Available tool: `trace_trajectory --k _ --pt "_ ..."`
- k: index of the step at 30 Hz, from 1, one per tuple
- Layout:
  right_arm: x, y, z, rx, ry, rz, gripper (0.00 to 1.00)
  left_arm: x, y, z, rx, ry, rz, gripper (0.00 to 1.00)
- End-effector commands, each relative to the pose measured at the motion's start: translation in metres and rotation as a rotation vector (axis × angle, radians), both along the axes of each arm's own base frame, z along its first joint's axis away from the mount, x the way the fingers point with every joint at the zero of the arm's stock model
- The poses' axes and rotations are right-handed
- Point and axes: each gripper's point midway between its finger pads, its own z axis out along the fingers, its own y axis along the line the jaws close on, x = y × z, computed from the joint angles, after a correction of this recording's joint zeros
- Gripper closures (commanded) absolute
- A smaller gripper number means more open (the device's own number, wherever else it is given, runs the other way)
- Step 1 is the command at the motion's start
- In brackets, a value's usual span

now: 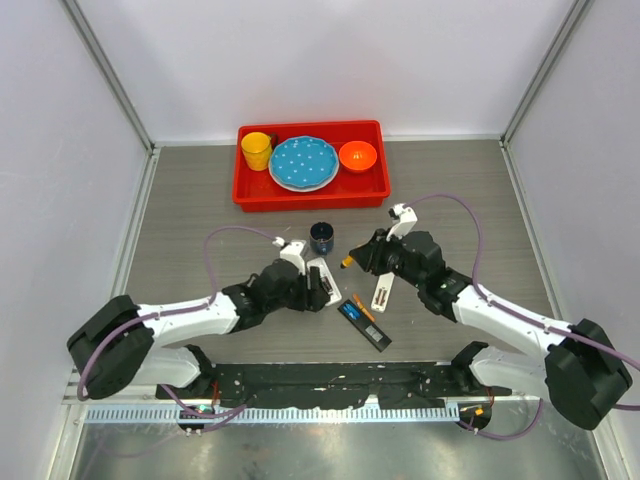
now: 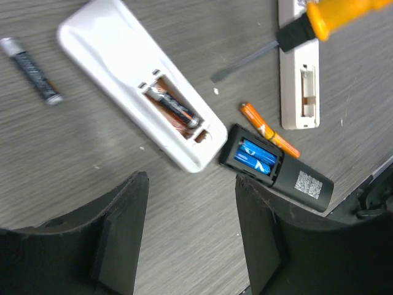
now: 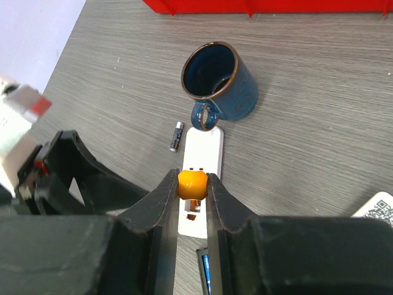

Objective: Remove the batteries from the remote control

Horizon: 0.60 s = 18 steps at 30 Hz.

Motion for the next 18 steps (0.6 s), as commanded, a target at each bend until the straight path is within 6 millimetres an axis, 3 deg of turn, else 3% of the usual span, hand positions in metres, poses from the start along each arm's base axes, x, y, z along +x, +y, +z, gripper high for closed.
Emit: trace_trajectory --k 1,4,10,18 --pt "0.006 0.013 0.018 0.059 -0.053 0.034 0.99 0.002 0.005 0.009 -0.167 0.096 0.015 0.41" --pt "0.008 0.018 0.015 0.057 -0.041 0.05 0.99 0.012 0.016 0.008 -0.258 0.155 0.062 0.56" --pt "0.009 0.02 0.01 0.035 -0.024 0.059 0.99 0.015 0.021 -0.006 -0.381 0.248 0.094 0.78" --pt "0.006 0.025 0.008 0.033 -0.013 0.093 0.99 0.02 0.017 -0.026 -0.449 0.319 0.106 0.89"
